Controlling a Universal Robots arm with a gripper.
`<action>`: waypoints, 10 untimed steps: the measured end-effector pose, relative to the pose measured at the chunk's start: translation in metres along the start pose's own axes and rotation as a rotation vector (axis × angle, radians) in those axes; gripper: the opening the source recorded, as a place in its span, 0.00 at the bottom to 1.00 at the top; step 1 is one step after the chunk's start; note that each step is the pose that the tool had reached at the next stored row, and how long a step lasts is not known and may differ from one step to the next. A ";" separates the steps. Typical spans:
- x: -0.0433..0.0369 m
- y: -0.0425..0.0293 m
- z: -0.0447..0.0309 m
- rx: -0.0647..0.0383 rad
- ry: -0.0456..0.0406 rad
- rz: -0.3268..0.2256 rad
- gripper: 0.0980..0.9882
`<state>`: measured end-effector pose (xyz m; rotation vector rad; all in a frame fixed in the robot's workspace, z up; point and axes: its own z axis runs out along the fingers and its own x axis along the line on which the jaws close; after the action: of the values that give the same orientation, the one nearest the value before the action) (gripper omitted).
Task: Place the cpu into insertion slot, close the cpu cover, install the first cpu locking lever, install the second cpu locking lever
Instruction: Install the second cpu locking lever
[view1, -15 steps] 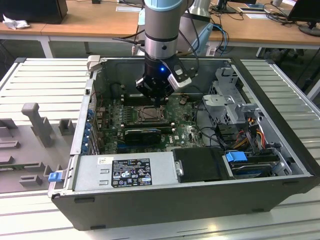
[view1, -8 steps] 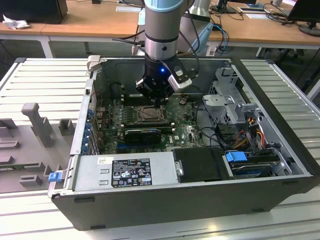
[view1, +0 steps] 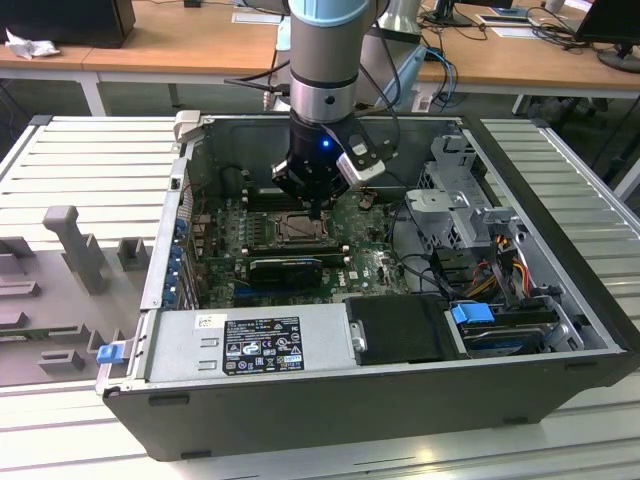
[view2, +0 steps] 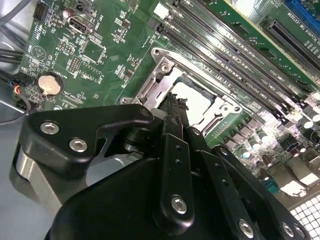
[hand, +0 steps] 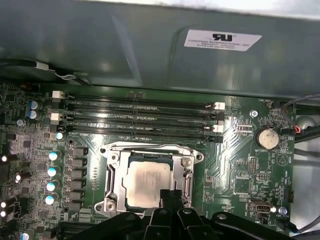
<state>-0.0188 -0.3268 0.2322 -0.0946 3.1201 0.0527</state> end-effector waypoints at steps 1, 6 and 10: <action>0.0001 -0.0009 -0.0001 0.000 0.0000 0.000 0.01; 0.0003 -0.0051 -0.0002 0.000 0.0000 0.000 0.01; 0.0004 -0.0074 -0.0002 0.000 0.0000 0.000 0.01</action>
<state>-0.0188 -0.3342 0.2322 -0.0947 3.1201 0.0527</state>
